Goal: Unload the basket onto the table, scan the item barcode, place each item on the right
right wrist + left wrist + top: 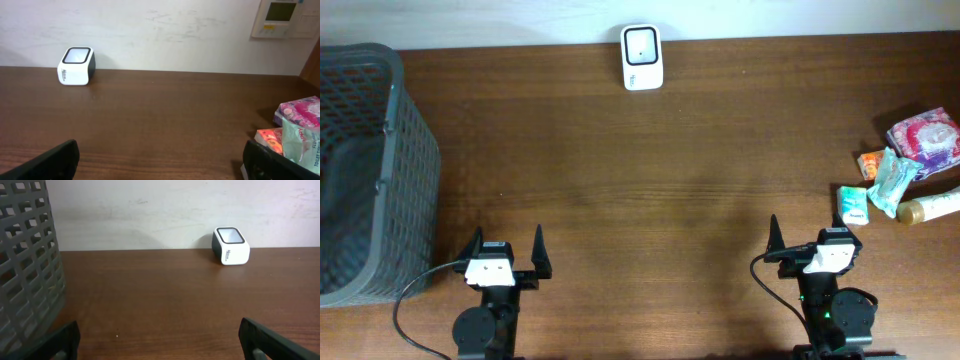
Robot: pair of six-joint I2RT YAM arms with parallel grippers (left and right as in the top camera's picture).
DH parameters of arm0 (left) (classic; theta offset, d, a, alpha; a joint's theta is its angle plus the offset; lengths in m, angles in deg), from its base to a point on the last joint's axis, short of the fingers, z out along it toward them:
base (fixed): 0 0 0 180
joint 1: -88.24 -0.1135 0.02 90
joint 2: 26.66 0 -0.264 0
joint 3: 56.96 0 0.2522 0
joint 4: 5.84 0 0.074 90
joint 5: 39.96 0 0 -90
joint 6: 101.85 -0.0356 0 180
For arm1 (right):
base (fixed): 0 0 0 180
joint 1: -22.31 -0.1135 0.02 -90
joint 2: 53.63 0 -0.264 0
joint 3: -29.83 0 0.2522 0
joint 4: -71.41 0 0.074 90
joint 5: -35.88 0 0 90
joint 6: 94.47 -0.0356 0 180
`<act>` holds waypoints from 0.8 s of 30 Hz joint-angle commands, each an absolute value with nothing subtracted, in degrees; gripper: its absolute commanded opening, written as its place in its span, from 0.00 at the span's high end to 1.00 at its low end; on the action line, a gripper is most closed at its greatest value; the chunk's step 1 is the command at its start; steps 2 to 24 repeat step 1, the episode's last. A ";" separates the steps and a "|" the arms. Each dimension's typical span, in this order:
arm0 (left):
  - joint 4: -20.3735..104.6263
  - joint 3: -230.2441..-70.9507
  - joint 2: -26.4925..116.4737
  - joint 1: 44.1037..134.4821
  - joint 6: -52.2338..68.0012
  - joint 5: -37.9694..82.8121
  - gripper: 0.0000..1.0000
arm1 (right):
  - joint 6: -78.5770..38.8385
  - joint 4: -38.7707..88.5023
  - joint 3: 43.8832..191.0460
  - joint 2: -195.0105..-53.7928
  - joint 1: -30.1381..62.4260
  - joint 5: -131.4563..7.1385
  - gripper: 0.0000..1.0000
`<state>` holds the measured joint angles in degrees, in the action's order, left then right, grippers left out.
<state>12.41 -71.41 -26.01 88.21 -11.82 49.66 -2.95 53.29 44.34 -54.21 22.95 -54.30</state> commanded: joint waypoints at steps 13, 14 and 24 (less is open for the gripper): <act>12.74 -71.23 -26.36 88.06 -11.45 49.85 0.01 | -3.00 53.03 43.91 -53.84 22.27 -53.58 0.01; 12.74 -71.23 -26.36 88.06 -11.45 49.85 0.01 | -3.00 53.03 43.91 -53.84 22.27 -53.58 0.01; 12.74 -71.23 -26.36 88.06 -11.45 49.85 0.01 | -3.00 53.03 43.91 -53.84 22.27 -53.58 0.01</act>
